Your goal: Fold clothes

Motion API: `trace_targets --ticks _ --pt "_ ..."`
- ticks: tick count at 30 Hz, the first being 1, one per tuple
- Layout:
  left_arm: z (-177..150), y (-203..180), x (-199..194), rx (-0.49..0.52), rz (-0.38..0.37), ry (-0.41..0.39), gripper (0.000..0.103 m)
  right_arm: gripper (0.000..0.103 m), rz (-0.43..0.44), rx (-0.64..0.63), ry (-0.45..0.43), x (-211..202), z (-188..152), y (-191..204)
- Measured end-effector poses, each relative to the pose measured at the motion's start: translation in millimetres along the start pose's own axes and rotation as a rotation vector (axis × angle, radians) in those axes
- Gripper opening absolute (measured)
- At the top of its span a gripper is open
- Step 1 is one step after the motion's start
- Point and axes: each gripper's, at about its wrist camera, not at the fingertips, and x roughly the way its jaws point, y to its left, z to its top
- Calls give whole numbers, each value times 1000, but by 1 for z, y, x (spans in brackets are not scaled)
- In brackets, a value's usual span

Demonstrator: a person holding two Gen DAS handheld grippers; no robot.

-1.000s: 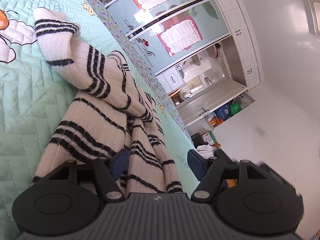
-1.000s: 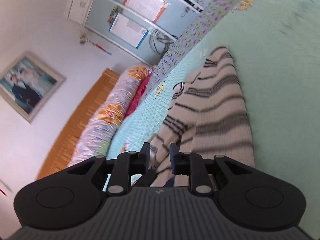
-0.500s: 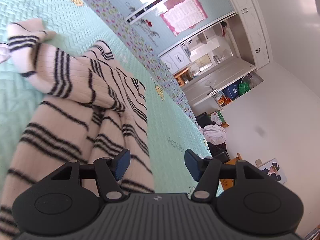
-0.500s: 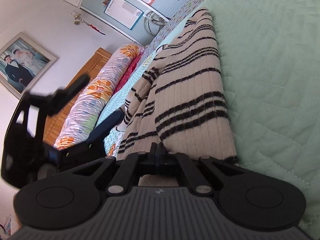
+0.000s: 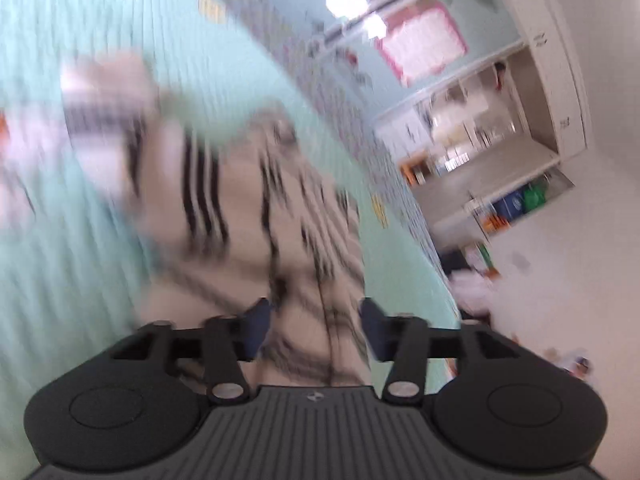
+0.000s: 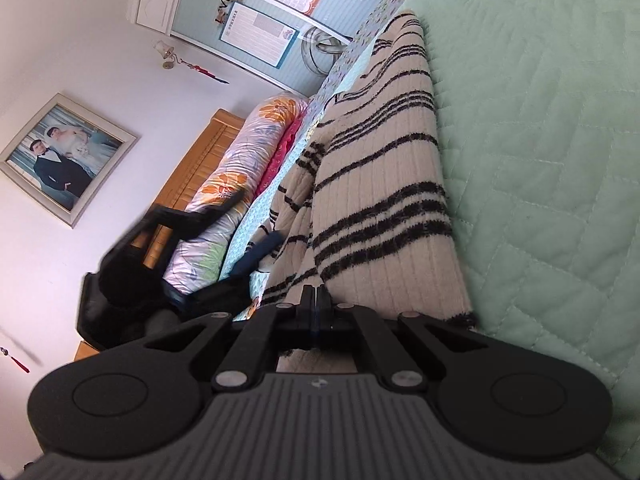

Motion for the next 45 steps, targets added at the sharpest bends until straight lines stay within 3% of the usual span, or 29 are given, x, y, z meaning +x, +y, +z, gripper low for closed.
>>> trace_targets --ticks 1,2,4,8,14,16,17,21,23,24,29,32,45 --pt "11 -6 -7 77 63 -62 86 0 4 3 -1 0 1 0" --pt "22 -13 -8 167 137 -105 88 0 8 6 -1 0 1 -1" --pt "44 -23 5 331 270 -106 88 0 14 11 -2 1 2 -1" --pt "76 -13 51 479 461 33 87 0 32 23 -4 0 2 -4" --pt "84 12 94 586 616 195 79 0 60 43 -3 0 4 -8" --pt "82 15 110 612 667 256 69 0 62 44 -4 1 5 -9" --pt "81 19 115 611 674 282 68 0 63 45 -5 1 5 -9" --pt "74 20 109 619 675 262 64 0 67 46 -6 1 4 -9" --pt "72 16 106 650 684 270 40 0 67 47 -6 1 4 -9" --pt "71 14 105 666 690 275 10 0 67 47 -7 1 5 -9" --pt "59 7 100 764 715 271 8 0 69 48 -8 2 6 -8" --pt "51 4 95 806 714 229 8 0 71 49 -8 3 8 -9" --pt "47 -4 91 810 677 174 8 0 86 60 -13 4 12 -12"
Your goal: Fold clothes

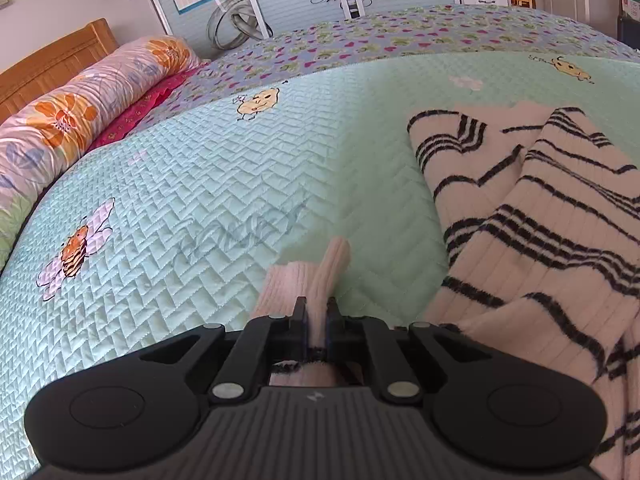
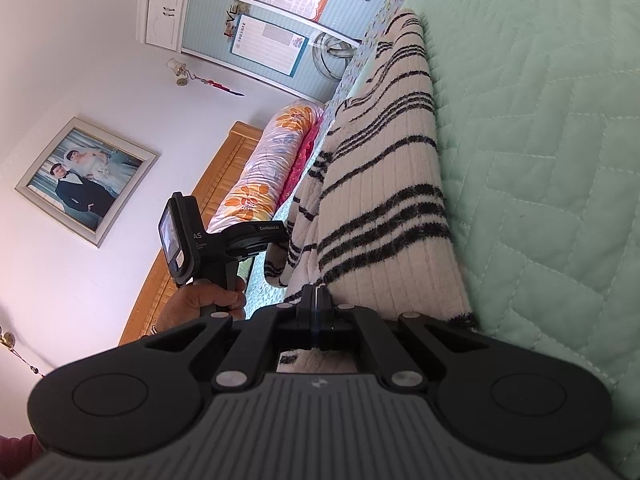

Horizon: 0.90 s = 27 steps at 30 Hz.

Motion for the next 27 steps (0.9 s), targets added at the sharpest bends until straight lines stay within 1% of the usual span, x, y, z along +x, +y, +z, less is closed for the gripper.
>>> trace_targets --ticks 7,9,10,11,12,15,19,21,22,23,25,27 --pt "3 -2 -9 20 8 -21 8 1 -11 -13 12 -1 3 4" --pt "3 -3 -10 25 14 -20 8 9 -8 -35 26 -3 3 12" --pt "2 -3 -10 28 15 -20 8 18 -3 -58 29 -4 4 20" --pt "2 -3 -10 33 17 -21 8 21 3 -82 32 -5 5 28" --pt "2 -3 -10 37 21 -22 8 21 9 -106 35 -7 6 36" --pt "0 -4 -9 44 28 -18 8 21 57 -193 -18 -10 21 66" --pt "-2 -7 -7 58 34 -11 8 22 52 -194 -54 4 52 64" --pt "-3 -9 -6 64 38 -7 8 22 -36 -162 24 26 59 40" --pt "-3 -10 -5 66 40 -5 8 15 -97 -165 68 38 55 25" --pt "-4 -11 -4 67 42 -2 8 0 -158 -170 113 49 50 9" --pt "-5 -13 -3 71 47 2 8 0 -113 -111 99 44 57 3" --pt "-5 -15 -1 75 53 7 8 0 -123 -158 100 45 53 5"
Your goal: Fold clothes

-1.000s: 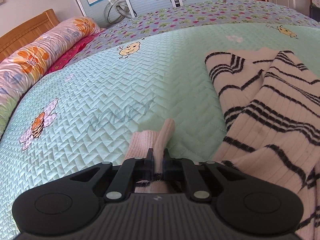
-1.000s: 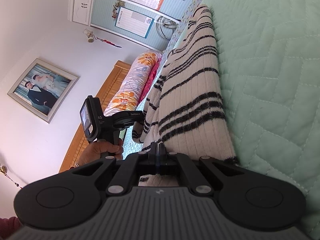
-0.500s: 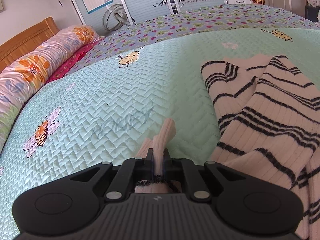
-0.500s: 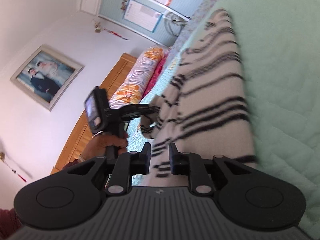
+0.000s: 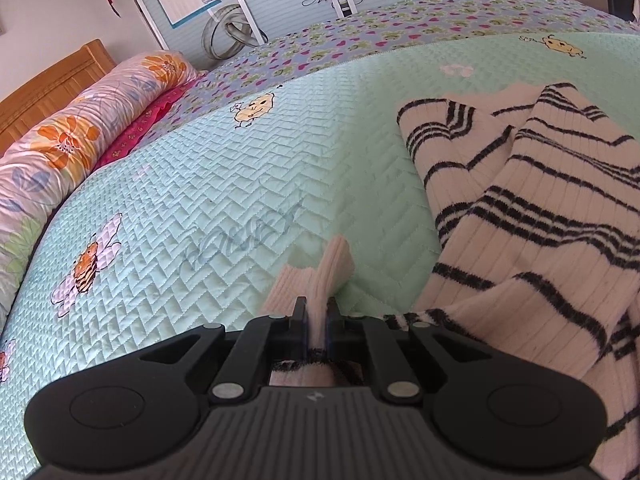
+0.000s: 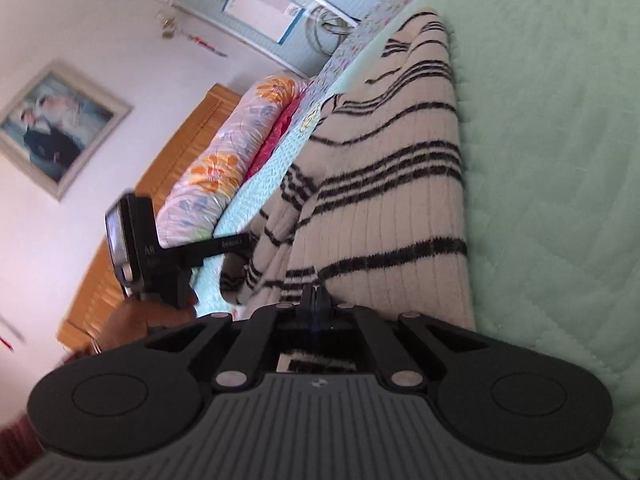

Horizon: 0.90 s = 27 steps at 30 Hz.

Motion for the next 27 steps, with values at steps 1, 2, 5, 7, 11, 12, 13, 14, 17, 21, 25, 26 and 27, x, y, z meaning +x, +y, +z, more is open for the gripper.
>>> trace_targets --ticks 1,2,5,7,11,12,13,14,17,21,25,26,27 --pt "0 -1 1 2 3 2 8 0 8 4 -2 0 0 -1" --pt "0 -2 1 3 6 4 8 0 16 11 -3 -1 1 -2" --pt "-1 -4 0 5 16 8 8 2 82 28 -18 -6 1 -5" --pt "-1 -5 -1 8 24 9 8 19 166 28 -48 -15 0 -3" --pt "0 -6 -2 11 40 9 8 32 334 -16 -78 -32 3 9" --pt "0 -6 -2 11 45 9 8 33 308 -29 -38 -27 3 11" --pt "0 -6 -3 7 49 9 8 34 251 -39 22 -17 1 12" --pt "0 -6 -3 1 55 9 8 28 191 -49 84 -7 0 13" --pt "-3 -1 -6 -44 60 -6 8 34 162 -137 115 -4 1 25" --pt "-9 14 -27 -153 51 -69 9 42 280 -51 62 -18 8 13" --pt "-17 39 -58 -297 -19 -82 12 46 361 109 -59 -43 23 -11" --pt "-19 41 -71 -324 -41 -98 15 47 365 148 -87 -48 27 -18" --pt "-22 42 -84 -348 -64 -119 24 48 368 186 -114 -53 30 -25"
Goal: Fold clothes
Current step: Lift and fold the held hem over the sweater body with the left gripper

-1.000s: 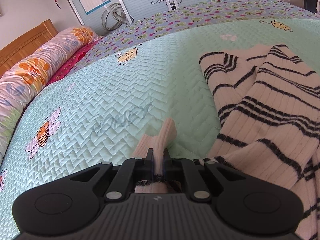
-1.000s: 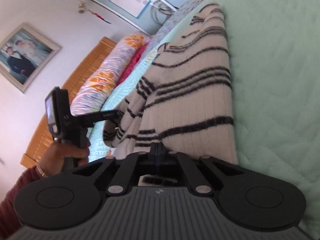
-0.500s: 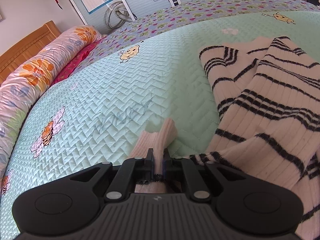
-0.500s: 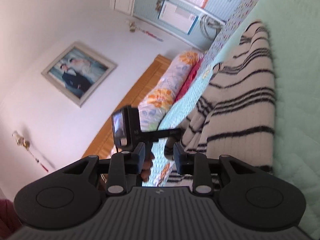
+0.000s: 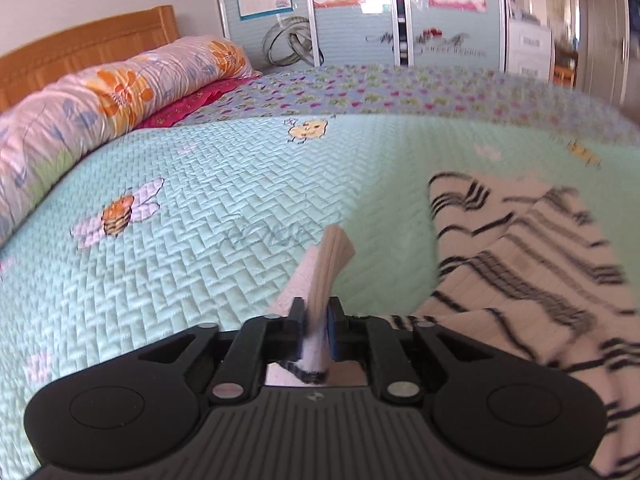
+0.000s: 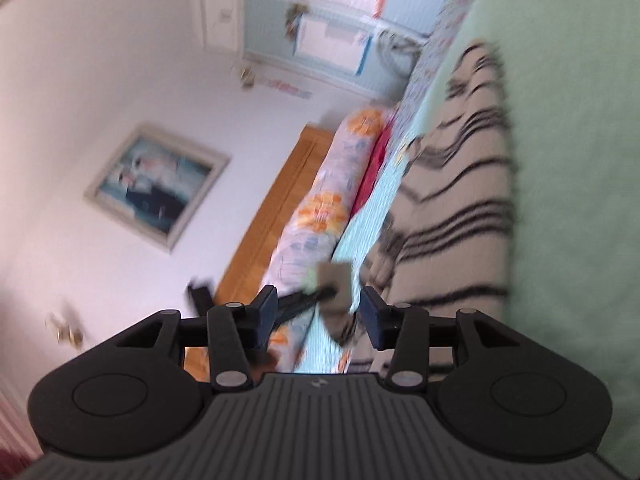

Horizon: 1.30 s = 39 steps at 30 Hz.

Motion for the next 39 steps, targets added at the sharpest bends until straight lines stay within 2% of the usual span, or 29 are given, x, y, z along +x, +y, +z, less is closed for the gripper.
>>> trace_targets --ticks 1,2,4,5,6,8,12,14,15,17,18,19,20,21,22,23,26,29,31,36,39 --pt "-1 1 -14 -25 -24 -18 36 49 2 41 -28 -3 3 -7" --pt "-3 -2 -30 -51 -71 -42 40 49 5 84 -55 -6 5 -14" --pt "-9 -20 -53 -56 -225 -70 53 50 5 135 -86 -8 7 -22" --pt "-12 -34 -57 -32 -310 -64 54 50 3 142 -88 -7 7 -24" --pt "-13 -52 -56 19 -355 -51 55 50 1 149 -90 -6 8 -25" --pt "-16 -89 -46 144 -394 -24 55 50 -6 146 -88 -5 8 -25" --pt "-24 -138 -19 347 -350 -42 53 51 -22 111 -70 0 8 -22" --pt "-20 -141 -13 322 -367 -60 50 52 -24 104 -67 1 8 -22" --pt "-16 -140 -11 292 -403 -71 50 52 -20 103 -71 -1 8 -23" --pt "-8 -143 -2 249 -454 -65 45 51 -30 86 -71 -1 7 -21" --pt "-5 -147 6 243 -456 -43 26 50 -43 70 -69 -1 7 -19" --pt "-5 -150 14 253 -448 -22 2 41 -58 43 -64 1 6 -16" --pt "-7 -153 23 272 -435 -2 0 21 -73 16 -59 2 5 -12" --pt "-8 -156 31 291 -422 18 0 13 -77 -3 -45 4 4 -10" --pt "-11 -156 37 314 -407 25 0 9 -77 -15 -26 6 3 -9" --pt "-13 -154 43 330 -397 26 0 9 -87 -27 -6 9 1 -8" --pt "-20 -136 58 278 -441 51 0 9 -193 -88 66 21 -7 -7" --pt "-35 -111 76 130 -529 51 2 4 -318 -213 133 36 -16 1" --pt "-37 -104 79 77 -562 56 3 4 -348 -277 158 41 -22 6" --pt "-25 -97 70 14 -596 64 2 4 -309 -233 138 31 -20 1" --pt "-23 -80 45 -73 -664 43 2 9 -273 -217 105 24 -19 3"
